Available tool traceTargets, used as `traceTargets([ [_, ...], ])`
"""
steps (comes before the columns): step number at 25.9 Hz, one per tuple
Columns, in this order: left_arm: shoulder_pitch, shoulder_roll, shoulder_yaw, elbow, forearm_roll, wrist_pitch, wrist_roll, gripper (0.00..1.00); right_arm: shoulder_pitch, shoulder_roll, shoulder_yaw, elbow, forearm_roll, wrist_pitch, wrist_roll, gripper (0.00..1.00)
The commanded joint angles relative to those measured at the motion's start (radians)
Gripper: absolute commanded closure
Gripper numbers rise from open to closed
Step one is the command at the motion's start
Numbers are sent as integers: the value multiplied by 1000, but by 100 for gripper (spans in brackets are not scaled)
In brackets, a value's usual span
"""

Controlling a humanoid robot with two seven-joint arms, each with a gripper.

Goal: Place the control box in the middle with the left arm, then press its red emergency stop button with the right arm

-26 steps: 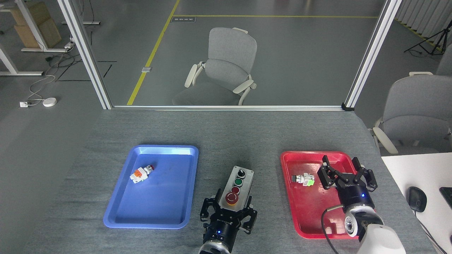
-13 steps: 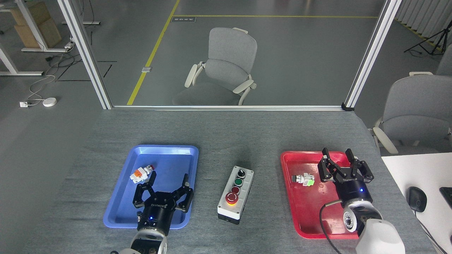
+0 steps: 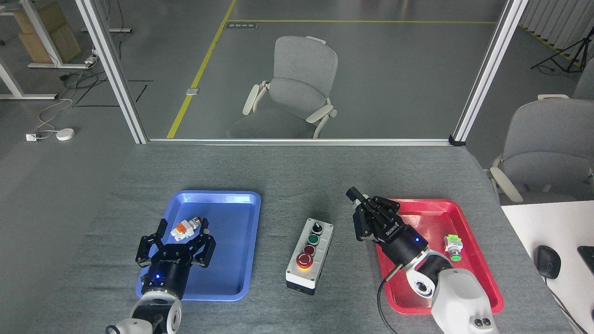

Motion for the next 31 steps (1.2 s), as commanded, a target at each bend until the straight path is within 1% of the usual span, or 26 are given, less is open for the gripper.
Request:
traceTargets([
  [1,0,59,6,41,-5,-10,6,2,-3,33,69,34,4,-45,34,100],
  [2,-1,85,6,44,-5,-21,6,2,-3,47,101,65,5,-45,48,100],
  [3,-3,97,6,47,-5,-41,6,2,-3,65,134,97,7,-43,51,100],
  [5,-6,103,6,53,-5,-84,6,2,-4,103,172,158,11,-36,53,100],
  [7,-12,106,6,64,-4,-114,4,2,-3,136,175,208,11,-30,53,100],
  [9,-13,106,8,68,7,-145,4,2,3,153,180,223,13,-28,53,100],
  [11,-13,106,13,73,12,-160,3,2,8,157,184,223,13,-23,53,100],
  [14,-9,96,56,71,13,-177,0,2,9,179,184,224,13,46,53,100],
  [17,-9,88,69,70,13,-180,-2,2,14,182,184,224,15,116,53,100],
  [23,-9,90,69,70,13,-191,-2,1,22,172,180,229,16,122,53,100],
  [27,-10,90,71,73,13,-214,-3,1,25,172,180,244,44,127,53,100],
  [29,-10,88,71,73,13,-214,-3,1,29,172,181,247,45,139,53,100],
  [31,-10,88,71,73,13,-214,-3,1,34,176,181,272,50,148,53,100],
])
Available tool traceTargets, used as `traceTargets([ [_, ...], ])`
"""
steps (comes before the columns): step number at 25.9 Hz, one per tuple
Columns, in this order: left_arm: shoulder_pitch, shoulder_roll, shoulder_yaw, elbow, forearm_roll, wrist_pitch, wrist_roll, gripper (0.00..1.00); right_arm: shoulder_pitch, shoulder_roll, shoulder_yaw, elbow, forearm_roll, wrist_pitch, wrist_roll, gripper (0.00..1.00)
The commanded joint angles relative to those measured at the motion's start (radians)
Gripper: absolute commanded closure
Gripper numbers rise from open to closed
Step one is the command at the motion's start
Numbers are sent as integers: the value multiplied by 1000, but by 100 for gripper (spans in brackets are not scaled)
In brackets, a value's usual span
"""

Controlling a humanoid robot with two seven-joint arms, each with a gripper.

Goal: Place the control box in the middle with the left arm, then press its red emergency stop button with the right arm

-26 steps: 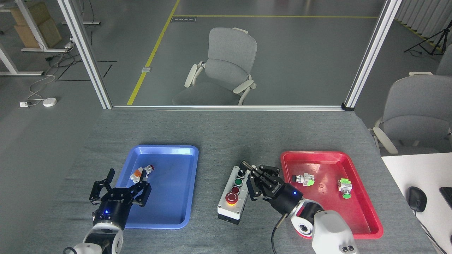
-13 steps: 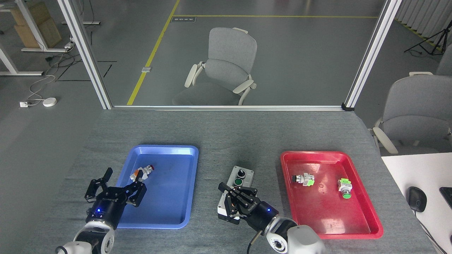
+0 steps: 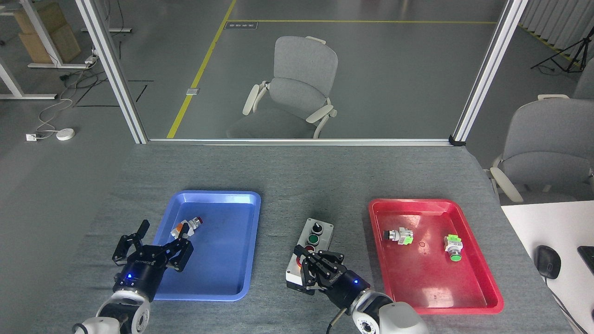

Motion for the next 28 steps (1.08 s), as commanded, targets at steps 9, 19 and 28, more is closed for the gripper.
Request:
traceTargets([
  [9,0,-4,0,2,0,-2,0,2,23,9,2,37,69,50,-4,100],
  [19,-2,-4,0,-1,-2,-2,0,2,-1,3,-236,-106,-256,136,-60,0],
  [28,4,-16,2,-30,-8,13,5,1,13,-140,-452,-123,-231,238,-57,0],
])
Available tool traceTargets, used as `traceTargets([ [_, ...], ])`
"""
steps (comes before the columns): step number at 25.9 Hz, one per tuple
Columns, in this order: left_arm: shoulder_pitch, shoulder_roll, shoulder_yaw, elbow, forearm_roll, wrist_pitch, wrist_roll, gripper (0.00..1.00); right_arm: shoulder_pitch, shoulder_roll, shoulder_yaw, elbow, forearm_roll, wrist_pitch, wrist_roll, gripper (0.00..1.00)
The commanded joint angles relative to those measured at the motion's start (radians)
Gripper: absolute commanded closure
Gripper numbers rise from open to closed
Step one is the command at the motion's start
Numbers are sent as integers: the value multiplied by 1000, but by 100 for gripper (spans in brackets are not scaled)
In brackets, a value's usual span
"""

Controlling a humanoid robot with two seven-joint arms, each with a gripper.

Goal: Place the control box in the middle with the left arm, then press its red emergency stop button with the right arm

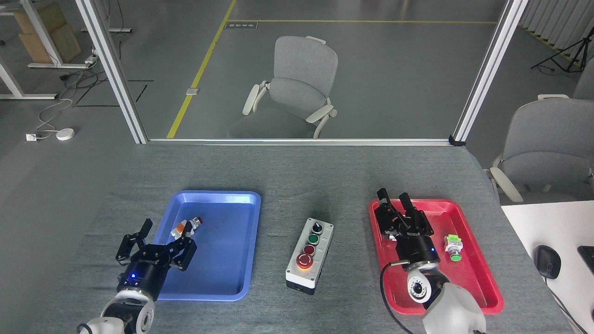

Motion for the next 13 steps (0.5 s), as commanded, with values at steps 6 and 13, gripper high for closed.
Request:
traceTargets([
  [6,7,2,0,-22,-9,2,-6,1,90,-50,-120,-37,213,233,9,0],
  [13,-16,-18,-1,-19,-17,5,-6,1,90,-113,-137,-89,230,177,4,0],
])
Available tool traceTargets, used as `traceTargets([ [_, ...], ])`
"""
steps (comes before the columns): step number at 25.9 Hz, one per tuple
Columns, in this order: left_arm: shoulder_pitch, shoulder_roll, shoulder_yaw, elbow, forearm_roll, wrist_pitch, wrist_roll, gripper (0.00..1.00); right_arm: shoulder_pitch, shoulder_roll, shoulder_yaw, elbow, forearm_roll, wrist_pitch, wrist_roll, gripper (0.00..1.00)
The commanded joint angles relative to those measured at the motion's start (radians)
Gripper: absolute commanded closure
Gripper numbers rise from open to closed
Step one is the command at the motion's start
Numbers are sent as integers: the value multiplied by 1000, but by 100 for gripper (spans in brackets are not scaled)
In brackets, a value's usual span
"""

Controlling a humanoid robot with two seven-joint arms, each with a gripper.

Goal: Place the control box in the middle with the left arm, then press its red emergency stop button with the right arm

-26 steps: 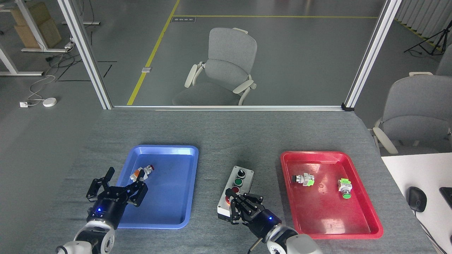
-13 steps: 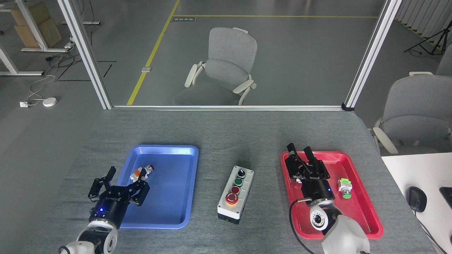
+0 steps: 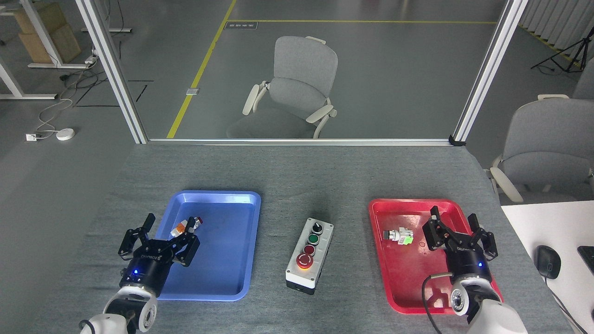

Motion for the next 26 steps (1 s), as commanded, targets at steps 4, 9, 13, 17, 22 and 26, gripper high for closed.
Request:
traceTargets([
  [4,-10,-9,-1,36,1,-2,-2,0,1,-43,-38,-25,6,-117,-4,0],
  [9,-10,-12,2,39,23,1,-87,0,0,-46,-39,-25,-6,-84,-1,0],
  [13,-8,-10,5,38,128,0,-131,0,-2,-44,-38,-25,0,-72,-1,0],
  [17,-8,-7,5,38,164,-5,-124,0,1,-38,-19,-28,14,-58,2,0],
  [22,-8,-9,5,39,165,-5,-117,0,24,-10,42,-77,106,106,114,0],
  [26,-8,-9,5,41,167,-2,-117,0,106,-18,51,-201,103,114,181,0],
])
